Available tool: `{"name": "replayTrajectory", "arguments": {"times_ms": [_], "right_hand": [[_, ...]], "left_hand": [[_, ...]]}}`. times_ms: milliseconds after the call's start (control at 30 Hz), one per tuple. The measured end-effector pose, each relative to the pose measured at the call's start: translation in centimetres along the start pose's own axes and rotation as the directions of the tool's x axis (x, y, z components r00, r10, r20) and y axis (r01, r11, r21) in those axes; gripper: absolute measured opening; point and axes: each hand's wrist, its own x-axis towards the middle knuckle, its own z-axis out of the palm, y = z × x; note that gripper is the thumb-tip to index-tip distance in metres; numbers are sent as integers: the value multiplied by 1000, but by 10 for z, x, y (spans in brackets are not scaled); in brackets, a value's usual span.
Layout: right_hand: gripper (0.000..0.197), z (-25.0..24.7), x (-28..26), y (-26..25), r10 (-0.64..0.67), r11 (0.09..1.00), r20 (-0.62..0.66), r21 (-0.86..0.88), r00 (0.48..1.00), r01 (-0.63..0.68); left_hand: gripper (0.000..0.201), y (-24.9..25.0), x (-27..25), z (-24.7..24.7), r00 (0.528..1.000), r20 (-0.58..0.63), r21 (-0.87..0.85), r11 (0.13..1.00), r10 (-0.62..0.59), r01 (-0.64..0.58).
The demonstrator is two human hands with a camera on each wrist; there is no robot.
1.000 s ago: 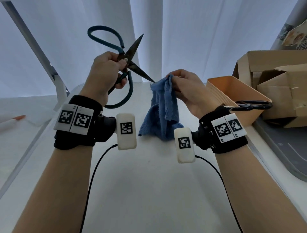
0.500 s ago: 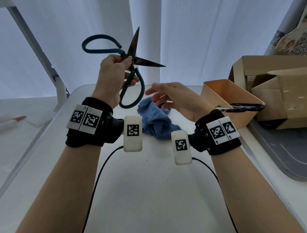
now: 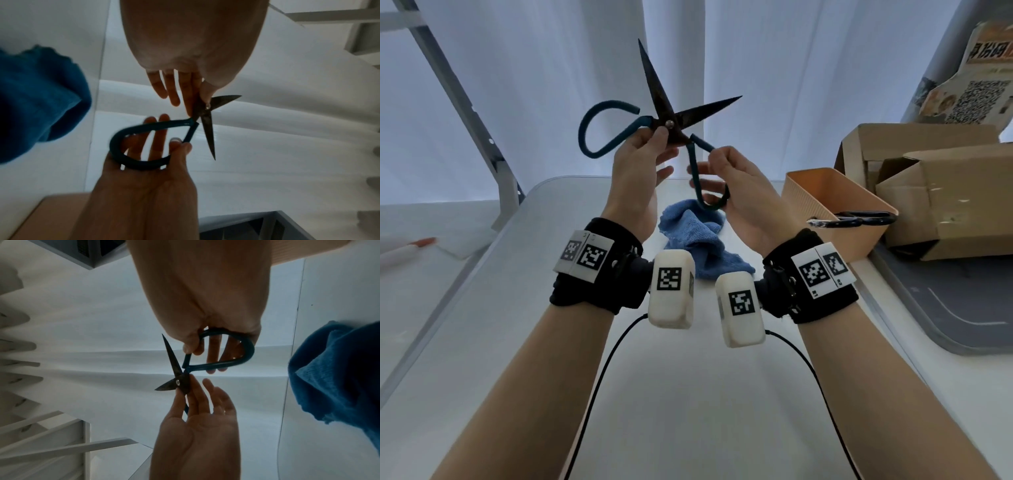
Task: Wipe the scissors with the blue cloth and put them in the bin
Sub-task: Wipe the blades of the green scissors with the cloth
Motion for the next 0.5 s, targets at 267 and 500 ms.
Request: {"name": "replayTrajectory", "arguments": {"times_ms": [267,500], "right_hand": [[26,-9,-11,-11,-69,991,-144,-125,987,51],[25,-13,-20,-15,-21,998,-152,-58,988,12]], "left_hand": [[19,-12,-16,-20,938,-46,-504,818,-344,276],[34,-8,-28,-35,980,-6,-242,951,-199,192]]}}
